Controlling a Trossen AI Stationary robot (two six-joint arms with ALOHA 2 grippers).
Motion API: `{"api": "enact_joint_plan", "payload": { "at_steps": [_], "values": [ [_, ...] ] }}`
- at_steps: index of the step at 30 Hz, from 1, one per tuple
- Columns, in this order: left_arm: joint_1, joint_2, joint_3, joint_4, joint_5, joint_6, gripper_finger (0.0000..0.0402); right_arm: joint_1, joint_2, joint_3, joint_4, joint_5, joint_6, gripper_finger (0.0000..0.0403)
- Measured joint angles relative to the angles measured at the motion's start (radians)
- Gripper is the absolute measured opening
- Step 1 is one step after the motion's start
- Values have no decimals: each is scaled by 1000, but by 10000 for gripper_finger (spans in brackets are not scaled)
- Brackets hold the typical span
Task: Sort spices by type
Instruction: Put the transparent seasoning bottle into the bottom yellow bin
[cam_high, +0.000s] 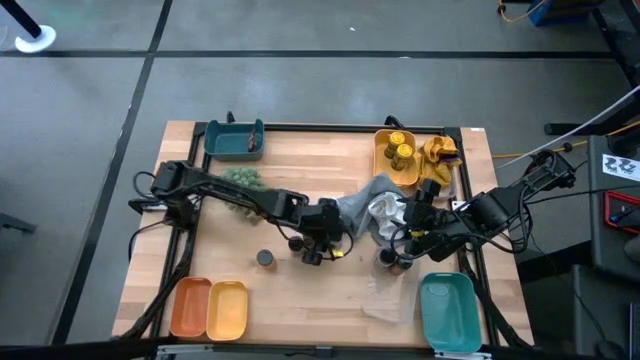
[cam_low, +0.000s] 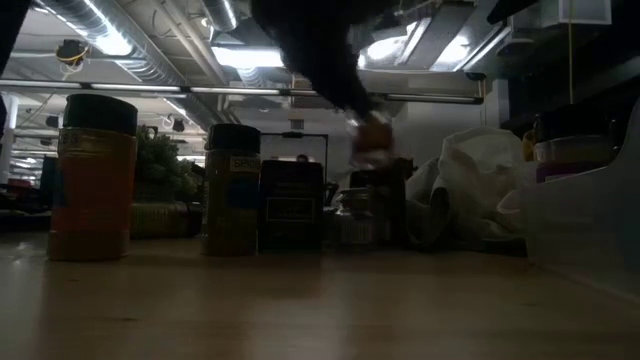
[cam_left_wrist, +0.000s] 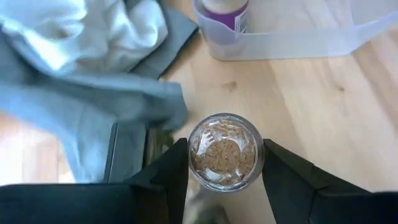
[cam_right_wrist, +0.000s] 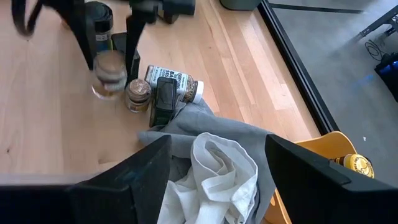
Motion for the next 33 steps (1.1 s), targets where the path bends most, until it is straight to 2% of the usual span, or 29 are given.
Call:
{"api": "enact_joint_plan", "payload": {
  "at_steps": [17,27,33],
  "values": [
    [-118,-328,1,-447,-3,-415,155,0,0,0,2,-7,0,257],
    [-299,-364,1,-770,-5,-799,155,0,0,0,3,-7,0,257],
    [-452,-364,1,-779,-49,-1036,155,0,0,0,7,-7,0,257]
  ]
}}
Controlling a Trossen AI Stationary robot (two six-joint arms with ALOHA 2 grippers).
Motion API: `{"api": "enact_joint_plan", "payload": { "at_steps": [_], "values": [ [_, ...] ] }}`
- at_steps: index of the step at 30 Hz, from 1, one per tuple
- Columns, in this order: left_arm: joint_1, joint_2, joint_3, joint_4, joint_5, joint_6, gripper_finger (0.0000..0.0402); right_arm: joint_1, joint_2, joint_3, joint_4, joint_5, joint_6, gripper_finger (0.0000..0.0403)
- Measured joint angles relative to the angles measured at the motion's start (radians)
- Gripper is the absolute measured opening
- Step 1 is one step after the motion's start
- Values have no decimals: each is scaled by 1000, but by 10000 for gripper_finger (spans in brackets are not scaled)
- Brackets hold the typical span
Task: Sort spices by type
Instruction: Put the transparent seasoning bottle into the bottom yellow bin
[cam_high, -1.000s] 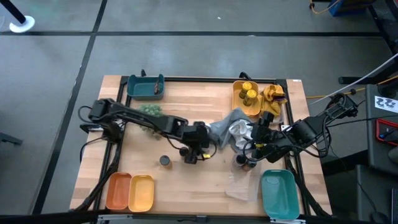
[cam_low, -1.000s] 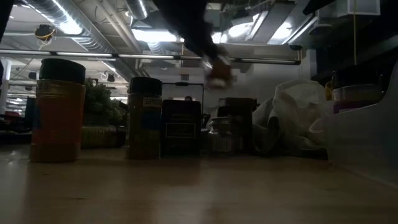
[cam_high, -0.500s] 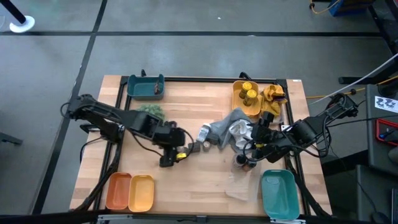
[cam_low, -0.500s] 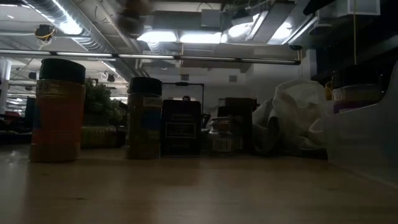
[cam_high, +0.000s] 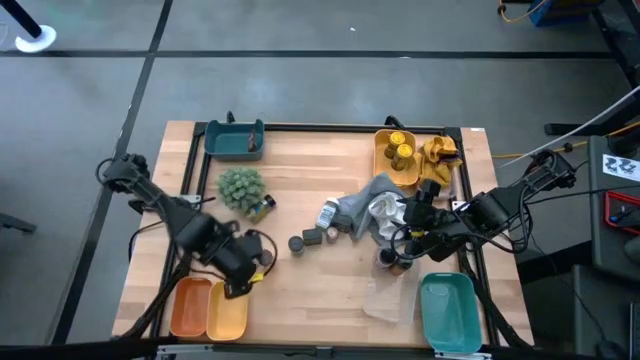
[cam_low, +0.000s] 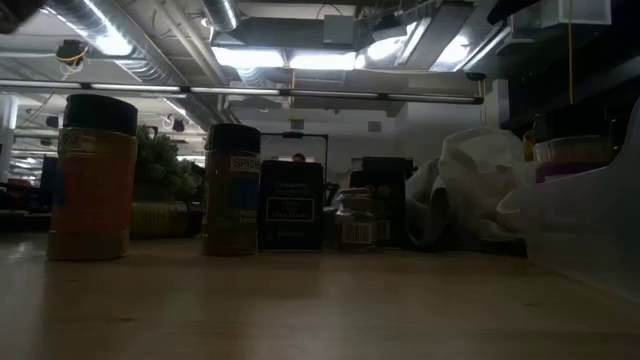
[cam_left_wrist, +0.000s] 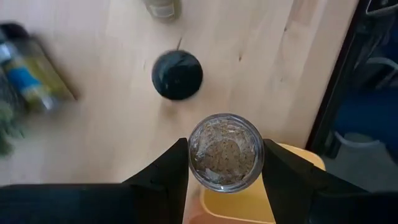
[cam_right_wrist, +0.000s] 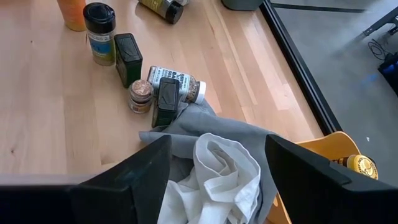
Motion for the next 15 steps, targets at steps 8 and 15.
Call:
{"api": "enact_joint_plan", "payload": {
  "at_steps": [8,15],
  "values": [
    [-219,8,-49,27,-179,-402,155,0,3,0,17,0,0,257],
    [-333,36,-171,47,-201,-648,155,0,19,0,31,0,0,257]
  ]
}}
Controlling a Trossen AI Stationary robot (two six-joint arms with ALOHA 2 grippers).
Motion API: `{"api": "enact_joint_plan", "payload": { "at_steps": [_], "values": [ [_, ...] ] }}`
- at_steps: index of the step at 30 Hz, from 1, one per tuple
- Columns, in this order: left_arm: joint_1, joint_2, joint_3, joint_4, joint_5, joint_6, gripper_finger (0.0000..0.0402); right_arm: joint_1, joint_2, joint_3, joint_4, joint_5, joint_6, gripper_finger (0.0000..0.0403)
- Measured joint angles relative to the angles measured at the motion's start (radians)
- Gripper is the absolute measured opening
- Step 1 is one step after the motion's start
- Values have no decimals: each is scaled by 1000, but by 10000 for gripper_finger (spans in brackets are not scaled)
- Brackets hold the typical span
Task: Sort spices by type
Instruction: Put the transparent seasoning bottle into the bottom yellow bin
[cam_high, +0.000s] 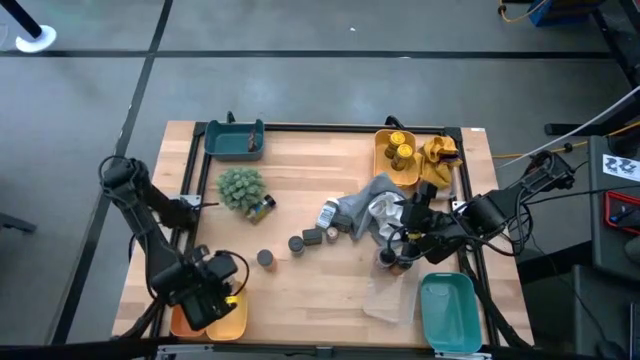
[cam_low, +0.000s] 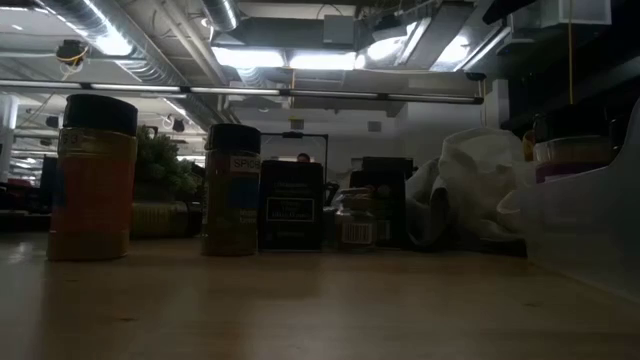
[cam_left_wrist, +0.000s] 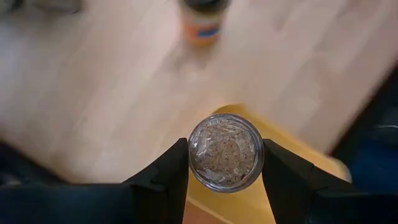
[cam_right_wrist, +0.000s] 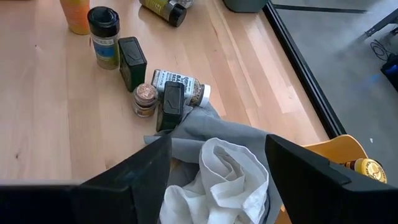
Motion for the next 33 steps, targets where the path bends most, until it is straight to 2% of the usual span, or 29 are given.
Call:
{"api": "enact_joint_plan", "payload": {
  "at_steps": [5,12,21,33],
  "values": [
    [-30,43,-61,41,-19,-38,155,0,17,0,39,-2,0,257],
    [-32,87,-109,168,-25,6,155,0,57,0,64,-13,0,257],
    [-32,152,-119,180,-37,18,156,0,94,0,95,-29,0,257],
    [-32,170,-119,182,-32,22,212,0,107,0,99,-44,-3,257]
  ]
}}
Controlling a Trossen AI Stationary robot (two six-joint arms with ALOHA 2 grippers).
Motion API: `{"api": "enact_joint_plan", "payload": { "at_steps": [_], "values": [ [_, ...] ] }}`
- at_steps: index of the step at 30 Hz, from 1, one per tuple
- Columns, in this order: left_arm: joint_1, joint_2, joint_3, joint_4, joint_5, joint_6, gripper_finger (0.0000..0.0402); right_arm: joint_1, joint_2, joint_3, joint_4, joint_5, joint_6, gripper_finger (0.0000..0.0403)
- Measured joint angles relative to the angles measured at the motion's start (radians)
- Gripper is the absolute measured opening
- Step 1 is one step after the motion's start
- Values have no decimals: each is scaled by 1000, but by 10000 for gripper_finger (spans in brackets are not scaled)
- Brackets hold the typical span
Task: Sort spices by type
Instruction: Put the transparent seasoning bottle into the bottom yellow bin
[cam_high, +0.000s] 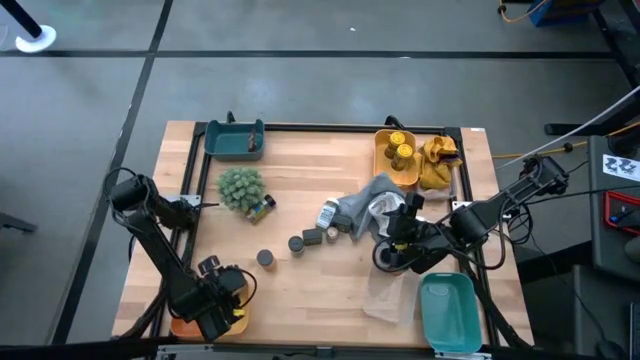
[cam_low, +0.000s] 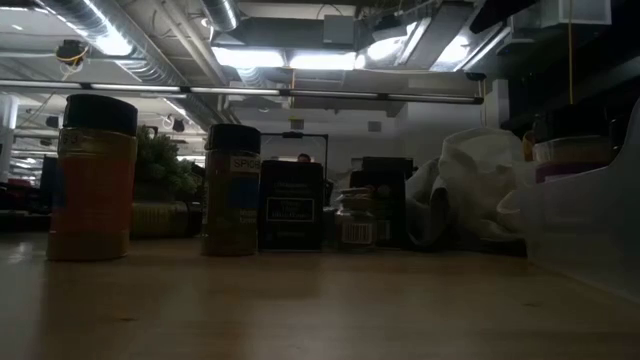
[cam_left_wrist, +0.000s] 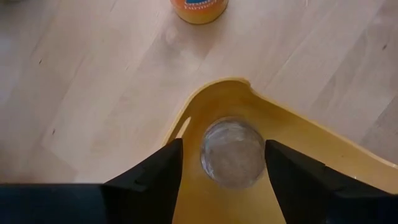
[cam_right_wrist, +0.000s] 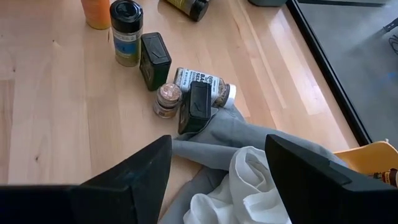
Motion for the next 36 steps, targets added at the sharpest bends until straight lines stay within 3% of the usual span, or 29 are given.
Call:
{"api": "enact_joint_plan", "payload": {
  "at_steps": [7,16,36],
  "values": [
    [11,0,1,-1,28,26,234,0,0,0,0,0,0,257],
    [57,-8,40,-4,182,157,237,0,0,0,-1,0,0,257],
    [80,-9,242,-140,151,300,237,0,-1,0,0,0,-1,257]
  ]
}}
